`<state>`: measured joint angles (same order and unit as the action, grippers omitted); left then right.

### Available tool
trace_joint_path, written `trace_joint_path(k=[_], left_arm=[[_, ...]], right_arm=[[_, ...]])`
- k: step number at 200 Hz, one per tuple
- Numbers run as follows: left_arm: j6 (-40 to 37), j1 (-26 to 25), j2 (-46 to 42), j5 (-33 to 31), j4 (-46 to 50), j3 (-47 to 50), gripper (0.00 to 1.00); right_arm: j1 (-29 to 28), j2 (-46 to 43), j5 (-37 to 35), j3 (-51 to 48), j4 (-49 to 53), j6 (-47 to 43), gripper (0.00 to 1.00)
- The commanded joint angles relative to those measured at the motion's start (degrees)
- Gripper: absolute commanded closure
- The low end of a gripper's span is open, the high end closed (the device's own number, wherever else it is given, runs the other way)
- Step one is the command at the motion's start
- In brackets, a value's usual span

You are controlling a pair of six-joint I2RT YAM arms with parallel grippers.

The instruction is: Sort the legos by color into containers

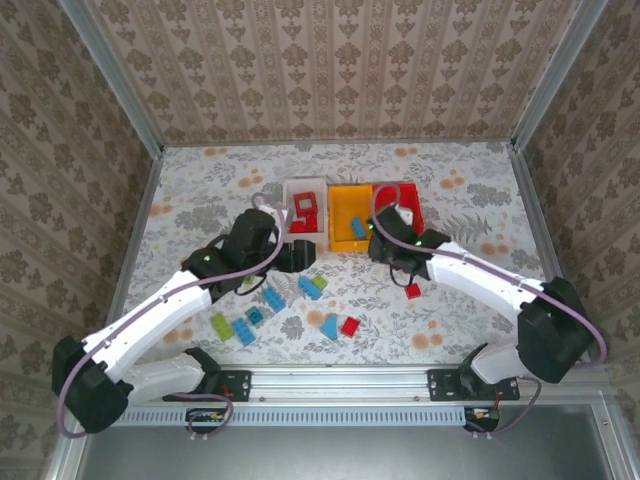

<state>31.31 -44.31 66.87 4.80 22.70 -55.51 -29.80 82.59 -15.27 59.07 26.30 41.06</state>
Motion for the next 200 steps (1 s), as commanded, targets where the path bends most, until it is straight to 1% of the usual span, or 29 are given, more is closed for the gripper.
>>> trace_joint_path(k=[1, 30, 53, 70, 88, 102, 110, 122, 153, 180, 200], left_arm=[[-0.36, -1.33, 3.70, 0.71, -2.96, -4.57, 0.29], [-1.49, -2.99, 7.95, -0.52, -3.90, -8.42, 0.29], [-2.68, -4.18, 11.37, -1.61, -5.81, -11.69, 0.28], [-4.84, -5.19, 15.25, -3.00, -4.32, -16.79, 0.28], [-7.10, -6.35, 18.91, -4.70, -1.93, -21.83, 0.27], [-8.31, -7.15, 20.69, -5.45, -0.85, -24.10, 0.27], [-8.50, -7.28, 21.31, -5.79, -0.14, -24.85, 0.27], [-8.09, -7.28, 21.31, -6.16, 0.39, -24.66, 0.27], [-6.05, -7.09, 18.53, -8.38, 1.61, -20.71, 0.27], [-1.06, -6.41, 13.78, -11.86, 5.12, -15.30, 0.27], [6.72, -5.10, 8.67, -15.77, 12.23, -10.16, 0.27]], right_arm=[[5.71, 6.37, 4.34, 6.18, 0.56, -7.95, 0.80], [10.60, 17.55, 9.14, 16.48, -0.18, -11.03, 0.80], [12.98, 24.87, 12.58, 22.91, 0.25, -11.86, 0.79], [13.87, 29.03, 14.30, 26.88, 1.47, -12.47, 0.79], [14.19, 32.13, 15.02, 29.59, 2.76, -12.67, 0.75], [14.46, 33.44, 15.05, 30.09, 2.79, -12.51, 0.66], [14.62, 33.83, 15.04, 30.10, 2.79, -12.31, 0.59], [14.89, 33.80, 15.09, 29.81, 2.79, -12.16, 0.53], [14.98, 30.17, 14.98, 27.73, 1.69, -12.71, 0.42], [14.93, 24.63, 14.24, 24.95, 1.49, -13.06, 0.41], [14.16, 18.13, 14.04, 20.23, -0.61, -13.08, 0.42]])
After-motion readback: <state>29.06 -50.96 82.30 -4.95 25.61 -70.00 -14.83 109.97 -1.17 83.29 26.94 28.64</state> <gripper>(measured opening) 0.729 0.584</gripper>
